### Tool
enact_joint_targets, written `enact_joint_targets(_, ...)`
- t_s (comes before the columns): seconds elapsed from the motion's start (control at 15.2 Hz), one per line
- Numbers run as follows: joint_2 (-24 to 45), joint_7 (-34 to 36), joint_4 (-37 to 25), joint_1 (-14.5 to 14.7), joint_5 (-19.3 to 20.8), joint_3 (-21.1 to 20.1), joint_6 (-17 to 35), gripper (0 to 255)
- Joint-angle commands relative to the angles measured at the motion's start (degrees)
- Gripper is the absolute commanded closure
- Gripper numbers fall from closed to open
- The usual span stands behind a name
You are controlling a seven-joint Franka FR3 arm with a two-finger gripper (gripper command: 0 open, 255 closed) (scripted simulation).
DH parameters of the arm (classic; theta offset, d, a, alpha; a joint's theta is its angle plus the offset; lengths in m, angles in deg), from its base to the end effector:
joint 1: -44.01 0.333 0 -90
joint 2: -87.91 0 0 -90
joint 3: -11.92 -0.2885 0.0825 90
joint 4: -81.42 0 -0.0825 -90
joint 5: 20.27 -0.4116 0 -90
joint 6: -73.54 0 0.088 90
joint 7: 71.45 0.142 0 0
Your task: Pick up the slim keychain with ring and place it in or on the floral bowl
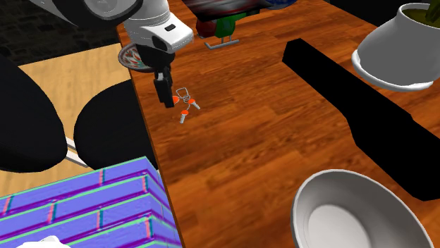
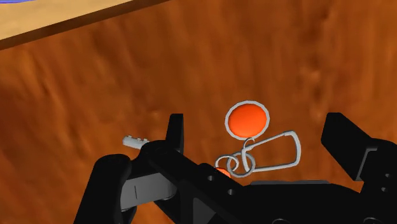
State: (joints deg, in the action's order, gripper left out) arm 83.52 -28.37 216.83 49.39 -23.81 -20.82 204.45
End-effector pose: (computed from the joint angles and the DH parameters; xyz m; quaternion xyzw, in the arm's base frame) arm 0.4029 0.3159 0.2707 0.9979 -0.0644 -0.0066 0.0024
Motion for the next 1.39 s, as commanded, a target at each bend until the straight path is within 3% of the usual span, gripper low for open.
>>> enact_joint_targets(0.0,1.23,0.66,0.54,-0.03,0.78,-0.19,1.63,0)
enact_joint_targets(0.59,2.18,1.15,1.00,-0.06,1.43,-0.26,2.91,0)
enact_joint_targets(0.66,2.18,1.15,1.00,-0.06,1.43,-0.26,2.91,255)
enact_joint_targets(1.32,1.56,0.83,0.72,-0.05,1.00,-0.23,2.10,255)
